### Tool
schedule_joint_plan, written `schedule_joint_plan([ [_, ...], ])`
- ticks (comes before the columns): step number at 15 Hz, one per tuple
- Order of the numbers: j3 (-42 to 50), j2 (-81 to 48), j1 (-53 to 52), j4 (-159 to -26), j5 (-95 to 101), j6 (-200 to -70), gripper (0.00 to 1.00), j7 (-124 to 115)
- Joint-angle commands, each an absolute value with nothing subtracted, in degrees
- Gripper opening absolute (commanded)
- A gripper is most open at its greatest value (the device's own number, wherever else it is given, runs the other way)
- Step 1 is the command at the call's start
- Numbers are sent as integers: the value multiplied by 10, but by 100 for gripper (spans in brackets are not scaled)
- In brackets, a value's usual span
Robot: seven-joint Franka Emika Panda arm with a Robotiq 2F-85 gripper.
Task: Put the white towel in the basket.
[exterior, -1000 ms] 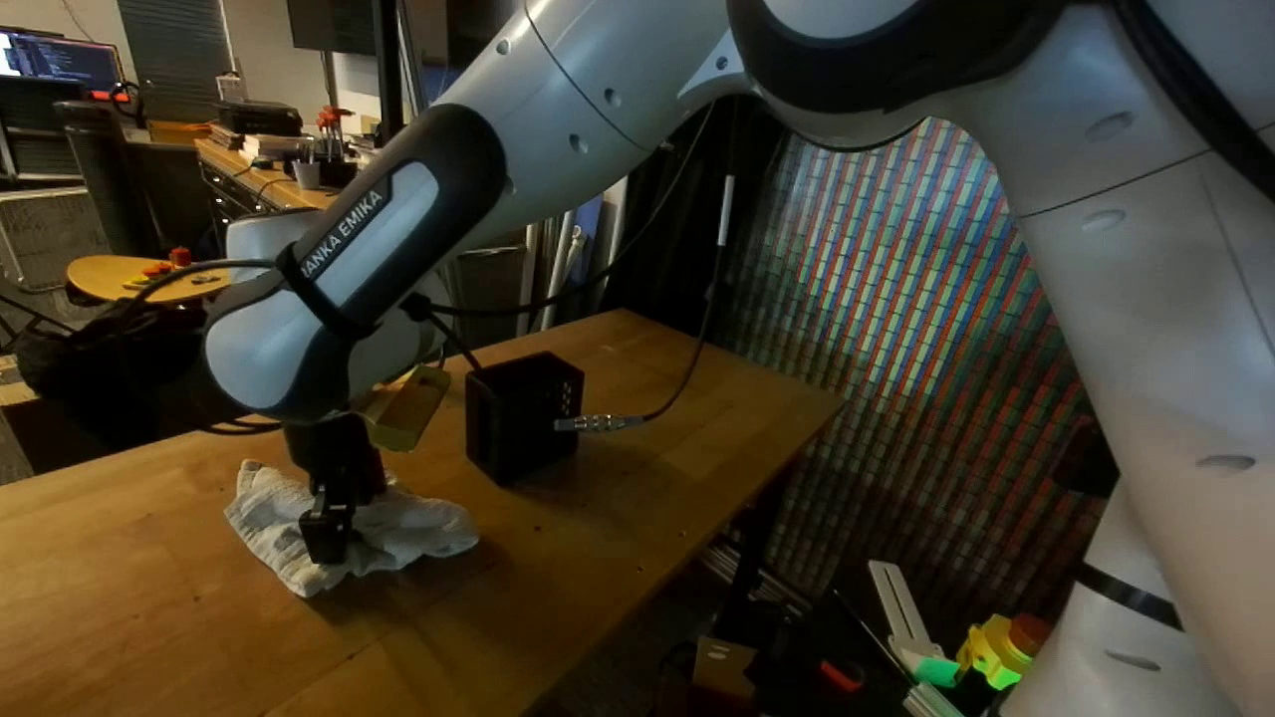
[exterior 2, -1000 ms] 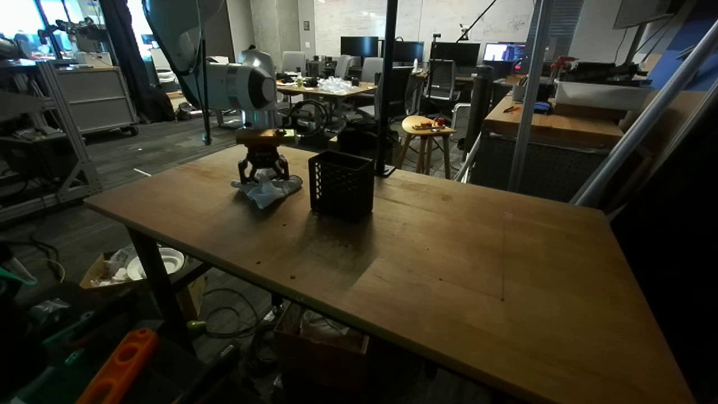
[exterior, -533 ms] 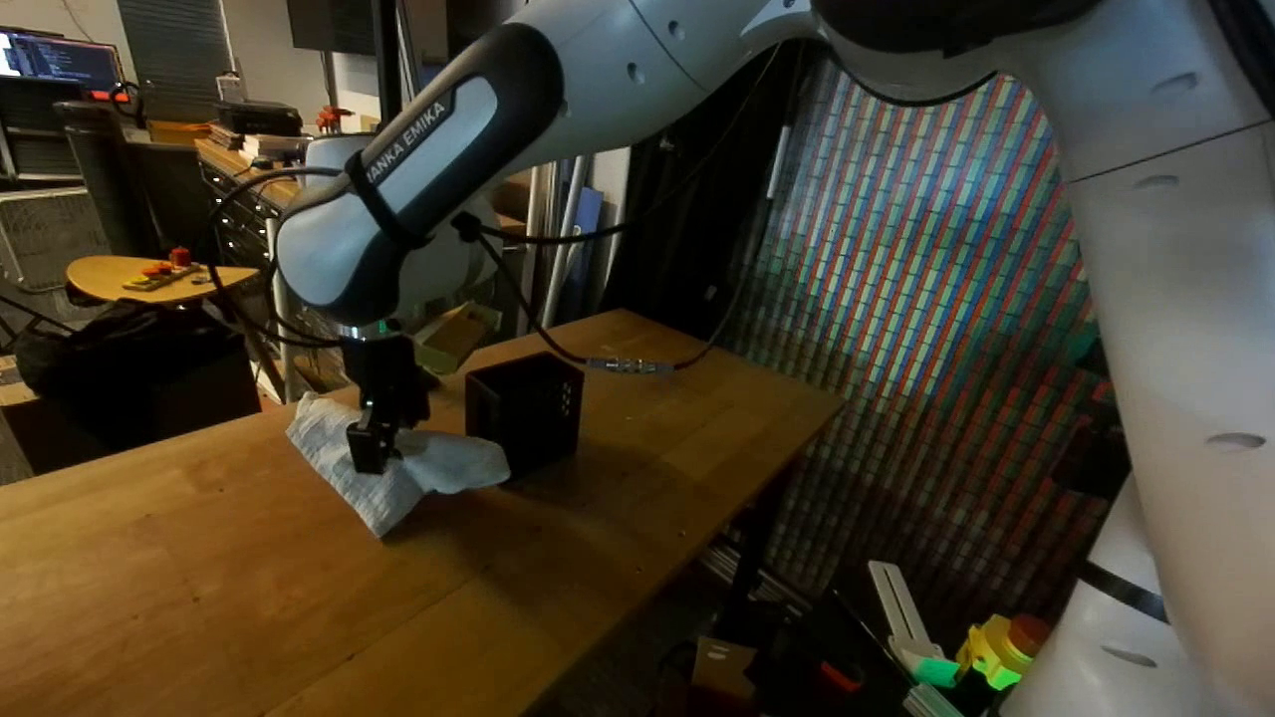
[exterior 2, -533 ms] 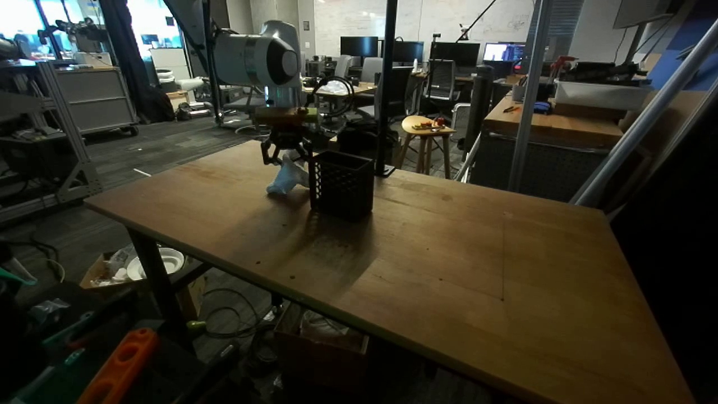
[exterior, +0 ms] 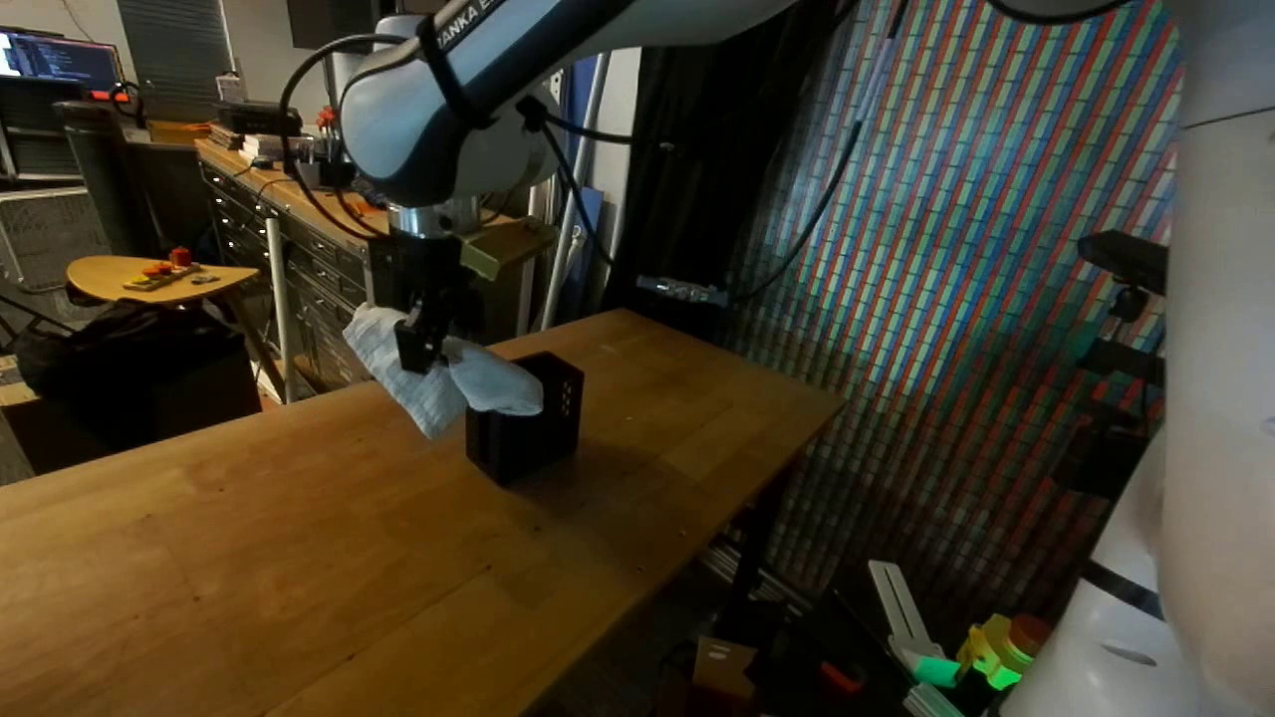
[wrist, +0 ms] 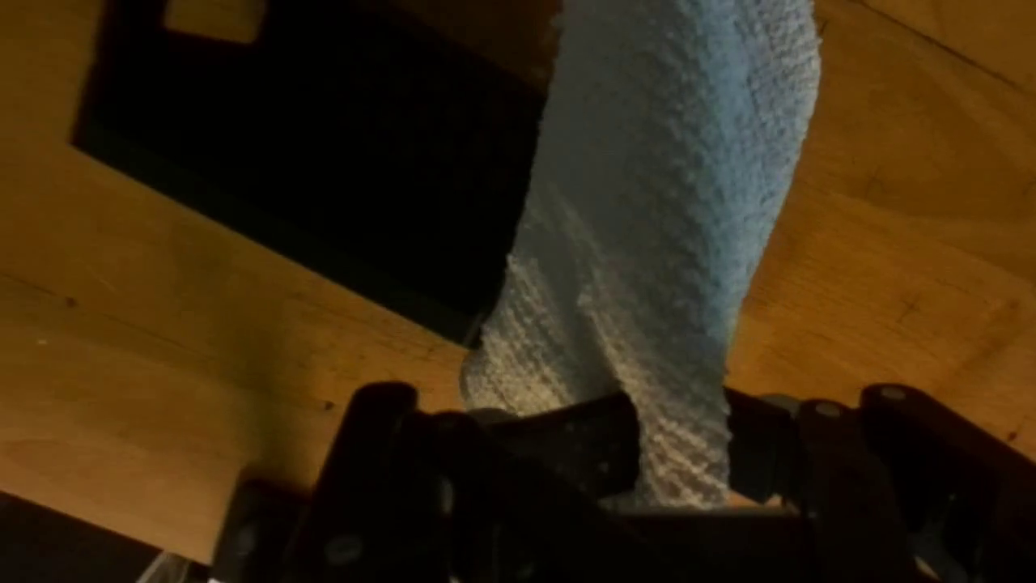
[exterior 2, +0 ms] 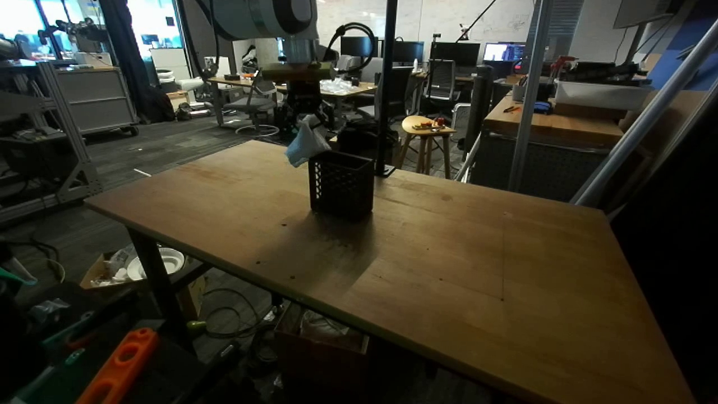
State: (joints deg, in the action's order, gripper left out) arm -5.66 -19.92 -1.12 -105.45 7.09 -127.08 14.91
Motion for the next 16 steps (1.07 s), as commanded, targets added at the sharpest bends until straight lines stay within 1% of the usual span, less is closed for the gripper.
schedule_joint_plan([
  [1, -31, -139, -9, -1086, 70, -1259, 2, 100],
  [5, -13, -133, -8, -1084, 77, -1250, 2, 75],
  [16, 8, -196, 4, -1082, 75, -1266, 3, 52],
])
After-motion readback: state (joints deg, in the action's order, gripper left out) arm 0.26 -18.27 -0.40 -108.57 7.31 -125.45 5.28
